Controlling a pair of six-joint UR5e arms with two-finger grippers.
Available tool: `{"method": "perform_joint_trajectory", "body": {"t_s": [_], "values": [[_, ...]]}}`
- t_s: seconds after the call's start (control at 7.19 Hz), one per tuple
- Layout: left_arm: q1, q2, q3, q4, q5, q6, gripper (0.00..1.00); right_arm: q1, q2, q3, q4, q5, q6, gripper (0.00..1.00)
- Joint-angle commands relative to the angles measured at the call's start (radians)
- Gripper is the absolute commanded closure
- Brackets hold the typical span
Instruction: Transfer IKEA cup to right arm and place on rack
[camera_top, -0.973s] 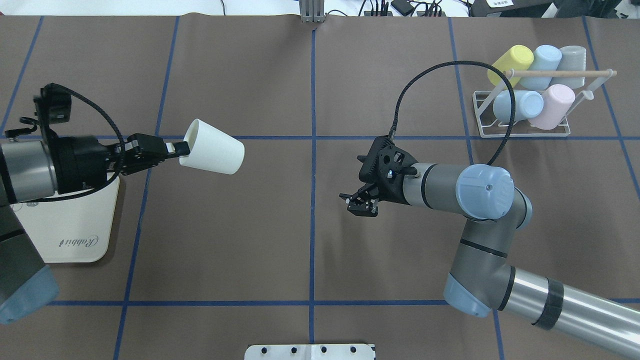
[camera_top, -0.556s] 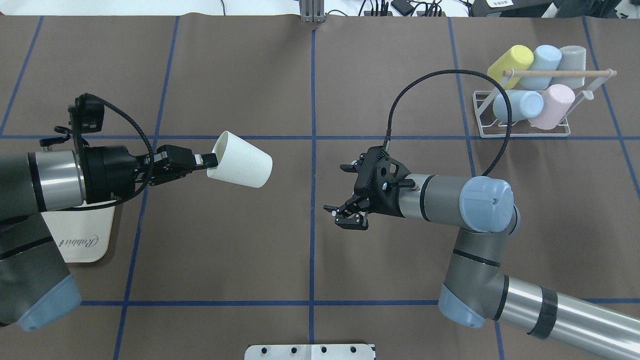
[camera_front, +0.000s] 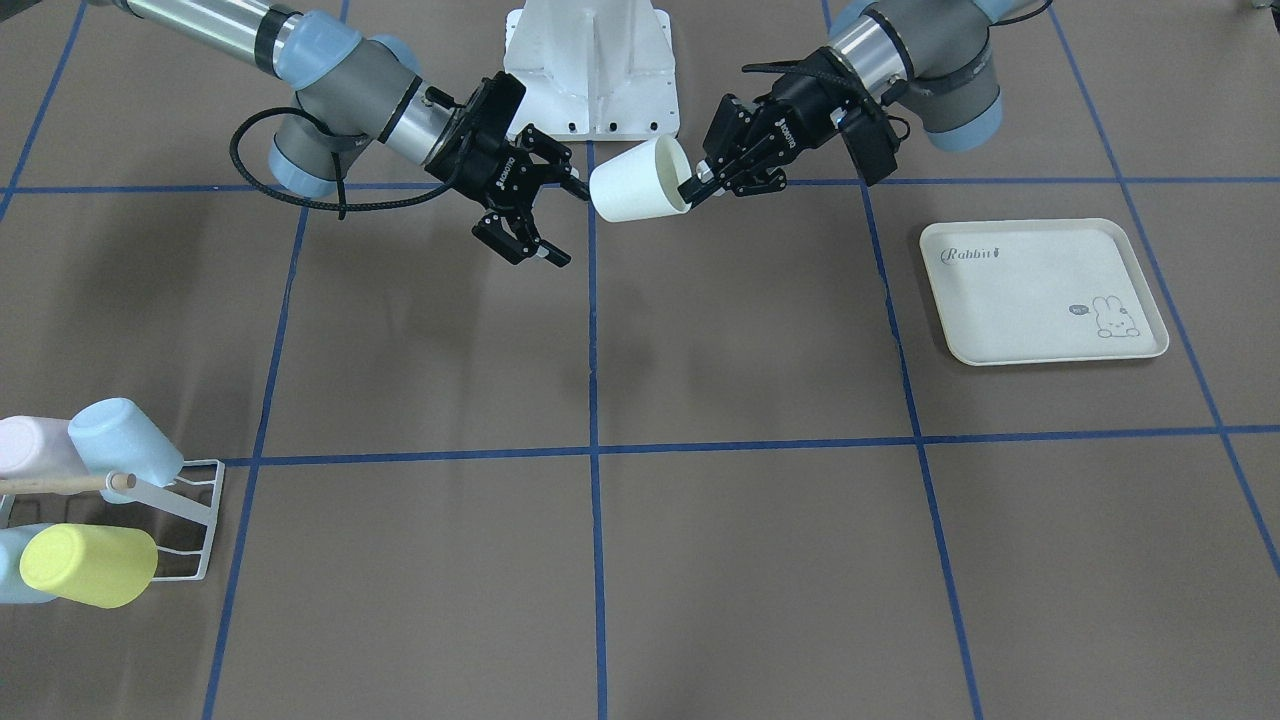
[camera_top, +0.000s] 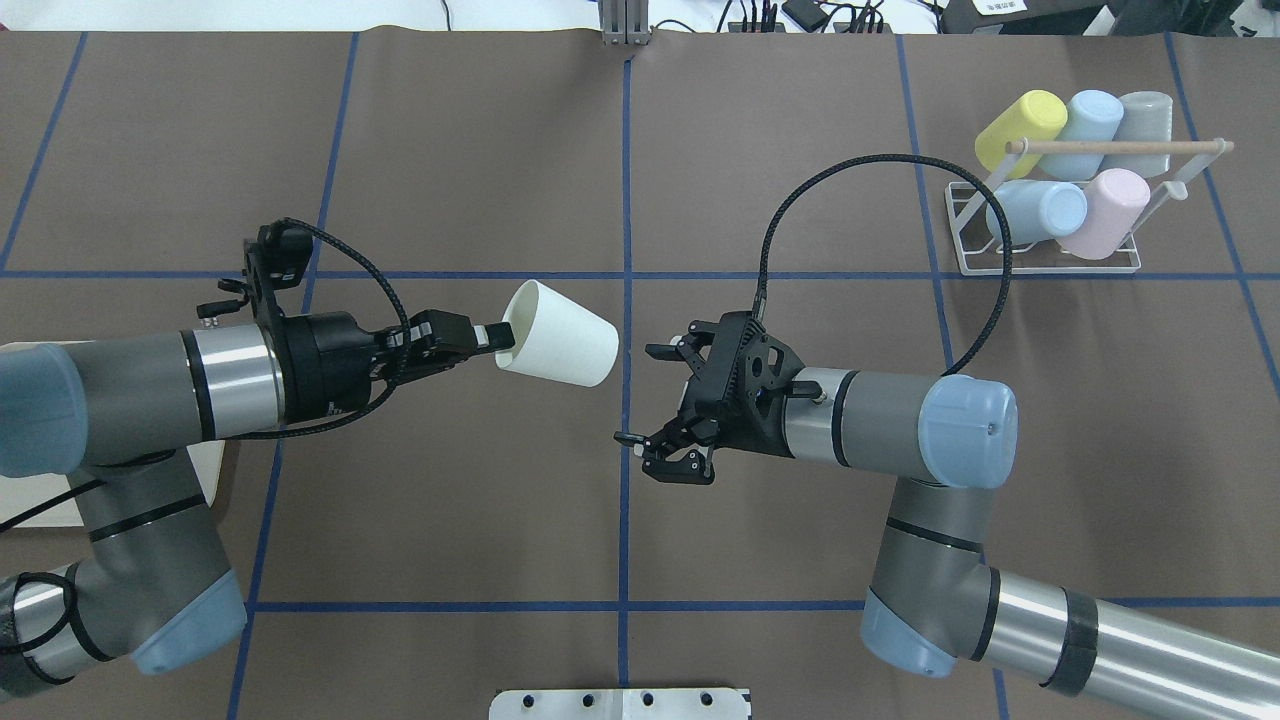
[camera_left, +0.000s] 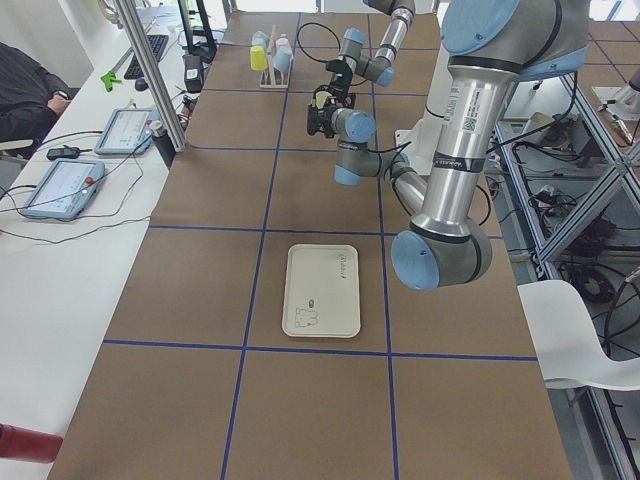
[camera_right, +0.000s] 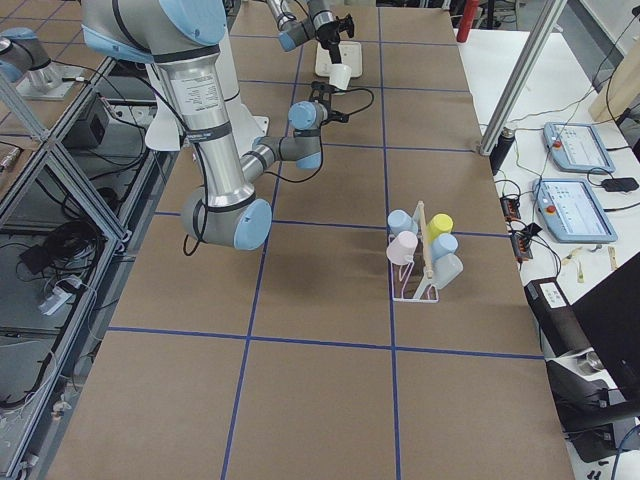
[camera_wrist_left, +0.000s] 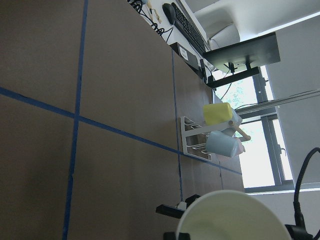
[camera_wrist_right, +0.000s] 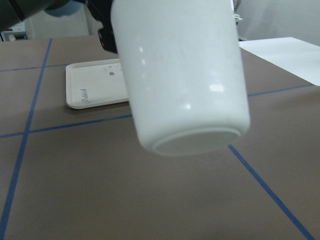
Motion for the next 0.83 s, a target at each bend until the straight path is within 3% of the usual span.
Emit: {"method": "perform_joint_trajectory", "body": {"t_s": [0.0,0.7], "values": [[0.024,-0.008,0.013,-0.001,0.007,0.006,1.0,-0.01,0.004,0.0,0.059,-0.001,-0.001,0.01],[0.092,-0.011,0.021,0.001,0.041,0.008,1.0,-0.01,0.009,0.002,0.06,-0.002,-0.001,0.01]]}}
